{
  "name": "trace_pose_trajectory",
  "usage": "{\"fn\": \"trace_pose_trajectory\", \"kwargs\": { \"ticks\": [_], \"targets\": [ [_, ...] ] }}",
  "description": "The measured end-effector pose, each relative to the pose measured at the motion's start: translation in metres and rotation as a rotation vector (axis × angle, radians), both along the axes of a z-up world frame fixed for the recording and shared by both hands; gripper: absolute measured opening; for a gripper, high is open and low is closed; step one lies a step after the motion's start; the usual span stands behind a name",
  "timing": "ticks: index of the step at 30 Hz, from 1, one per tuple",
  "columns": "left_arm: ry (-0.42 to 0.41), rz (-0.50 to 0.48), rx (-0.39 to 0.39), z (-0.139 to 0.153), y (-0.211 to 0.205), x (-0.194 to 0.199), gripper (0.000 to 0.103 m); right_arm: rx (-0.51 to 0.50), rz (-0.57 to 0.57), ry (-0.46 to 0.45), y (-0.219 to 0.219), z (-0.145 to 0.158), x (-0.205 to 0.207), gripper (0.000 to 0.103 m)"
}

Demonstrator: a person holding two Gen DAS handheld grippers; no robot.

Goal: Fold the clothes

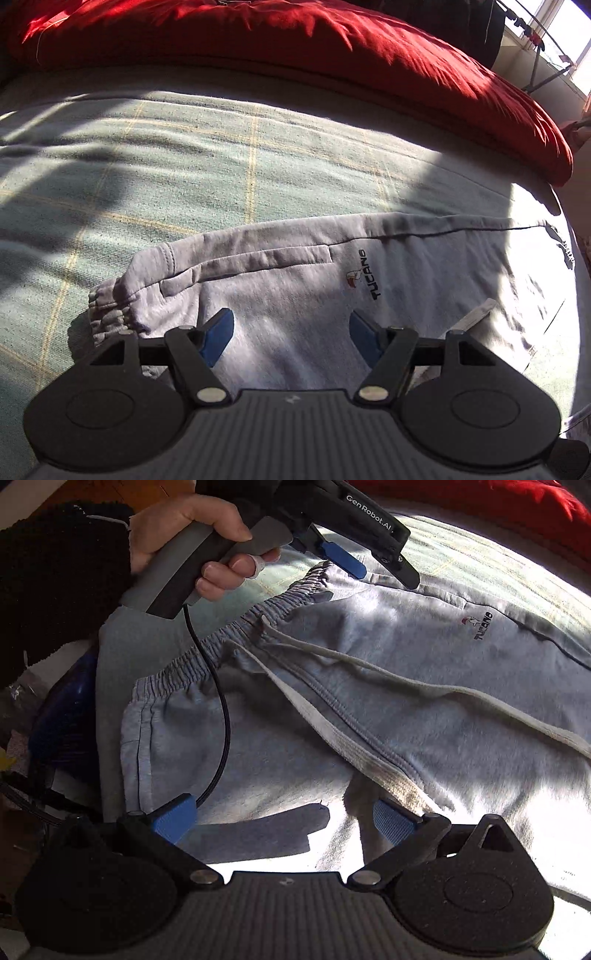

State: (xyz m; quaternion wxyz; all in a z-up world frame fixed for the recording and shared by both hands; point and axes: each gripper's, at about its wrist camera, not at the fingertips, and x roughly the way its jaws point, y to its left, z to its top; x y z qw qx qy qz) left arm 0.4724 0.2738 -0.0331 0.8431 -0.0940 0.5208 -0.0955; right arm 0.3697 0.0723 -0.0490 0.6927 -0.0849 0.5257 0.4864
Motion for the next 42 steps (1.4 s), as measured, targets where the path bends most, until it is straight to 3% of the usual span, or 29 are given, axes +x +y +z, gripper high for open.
{"fn": "trace_pose_trajectory", "kwargs": {
  "ticks": [4, 6, 9, 11, 13, 19, 24, 25, 26, 28, 30, 34, 37, 42],
  "targets": [
    [0.048, -0.043, -0.019, -0.009, -0.003, -0.029, 0.069, -0.040, 0.086, 0.042, 0.023, -0.022, -0.016, 0.103],
    [0.068, -0.051, 0.004, -0.019, -0.005, -0.040, 0.069, -0.074, 0.112, 0.002, 0.030, -0.028, -0.026, 0.103],
    [0.044, 0.013, 0.068, -0.024, 0.006, -0.045, 0.068, -0.083, 0.122, -0.051, 0.032, -0.032, -0.035, 0.103],
    [0.037, 0.105, 0.091, -0.023, 0.022, -0.044, 0.063, -0.066, 0.089, -0.059, 0.029, -0.033, -0.038, 0.103],
    [0.049, 0.151, 0.037, -0.018, 0.032, -0.043, 0.062, -0.045, 0.062, -0.058, 0.025, -0.034, -0.038, 0.103],
    [-0.041, 0.076, -0.004, 0.002, 0.014, -0.031, 0.066, -0.074, 0.099, -0.123, 0.030, -0.037, -0.048, 0.103],
    [0.065, 0.075, 0.024, -0.031, 0.013, -0.007, 0.067, -0.119, 0.153, -0.219, 0.037, -0.038, -0.063, 0.103],
    [0.069, 0.080, 0.048, -0.036, 0.017, -0.004, 0.061, -0.115, 0.147, -0.218, 0.036, -0.038, -0.062, 0.103],
    [0.064, 0.094, 0.054, -0.036, 0.020, -0.002, 0.057, -0.112, 0.144, -0.216, 0.035, -0.038, -0.062, 0.103],
    [0.047, 0.136, 0.039, -0.027, 0.025, -0.002, 0.058, -0.105, 0.143, -0.215, 0.034, -0.037, -0.061, 0.103],
    [0.015, 0.139, 0.078, -0.012, 0.022, -0.006, 0.059, -0.096, 0.143, -0.213, 0.031, -0.033, -0.061, 0.103],
    [-0.048, 0.015, 0.077, 0.014, 0.006, -0.035, 0.062, -0.078, 0.119, -0.179, 0.020, -0.021, -0.058, 0.103],
    [-0.078, -0.088, 0.151, 0.023, -0.012, -0.074, 0.061, -0.063, 0.084, -0.174, 0.007, -0.011, -0.057, 0.103],
    [-0.034, -0.148, 0.185, 0.015, -0.037, -0.142, 0.061, -0.075, 0.074, -0.213, -0.016, 0.003, -0.059, 0.103]
  ]
}}
